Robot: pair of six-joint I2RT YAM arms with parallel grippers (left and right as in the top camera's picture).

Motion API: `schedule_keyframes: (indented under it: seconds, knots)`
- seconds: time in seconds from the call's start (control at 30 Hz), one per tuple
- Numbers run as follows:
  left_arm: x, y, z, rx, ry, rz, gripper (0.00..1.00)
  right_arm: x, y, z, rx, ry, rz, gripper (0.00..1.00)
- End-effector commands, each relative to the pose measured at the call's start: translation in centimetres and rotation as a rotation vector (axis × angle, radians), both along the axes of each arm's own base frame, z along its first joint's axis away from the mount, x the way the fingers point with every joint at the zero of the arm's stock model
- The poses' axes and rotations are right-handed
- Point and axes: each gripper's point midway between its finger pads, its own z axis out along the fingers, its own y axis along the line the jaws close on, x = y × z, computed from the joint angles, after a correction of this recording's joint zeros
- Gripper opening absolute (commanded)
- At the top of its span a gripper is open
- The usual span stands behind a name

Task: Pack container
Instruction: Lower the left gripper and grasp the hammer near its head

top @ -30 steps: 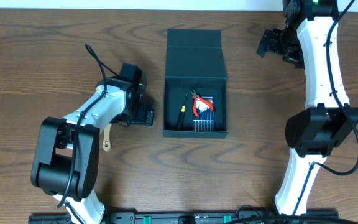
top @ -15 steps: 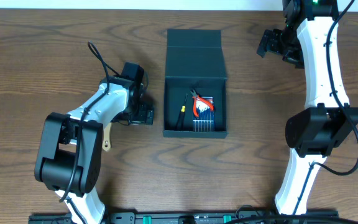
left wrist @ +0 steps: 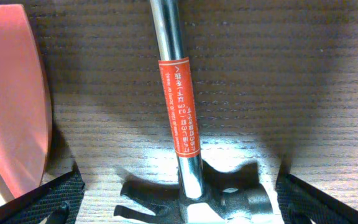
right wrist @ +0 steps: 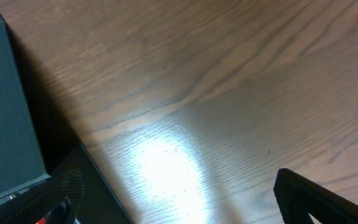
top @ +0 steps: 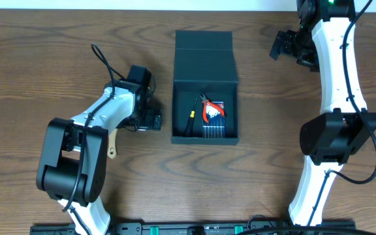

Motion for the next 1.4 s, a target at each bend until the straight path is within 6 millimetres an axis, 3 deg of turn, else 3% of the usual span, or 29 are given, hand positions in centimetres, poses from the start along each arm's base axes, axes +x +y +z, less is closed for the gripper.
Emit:
schedule_keyframes:
  seconds: [0.0,0.17,0.4,0.7,1.37]
  knots:
    - [-2.67,-1.02,-3.16,-0.071,0.134,0.009,0.99,0.21,-0.04,0.69,-0.011,-0.020,0.009,0.99]
    - [-2.83,-0.98,-3.14,-0.070,0.141,0.009,1.00,0.21,-0.04,0.69,-0.011,-0.020,0.009,0.99]
    - [-3.20,-1.34,-3.06,-0.092,0.158,0.010,0.80,0.21,-0.04,0.69,-0.011,-0.020,0.009,0.99]
    - [-3.31,-1.31,-3.06,-0.091,0.163,0.011,0.71,0.21,-0.04,0.69,-0.011,-0.020,0.009,0.99]
    - [-3.37,-1.29,-3.05,-0.088,0.168,0.053,0.70,0.21,-0.04,0.69,-0.011,-0.020,0.009,0.99]
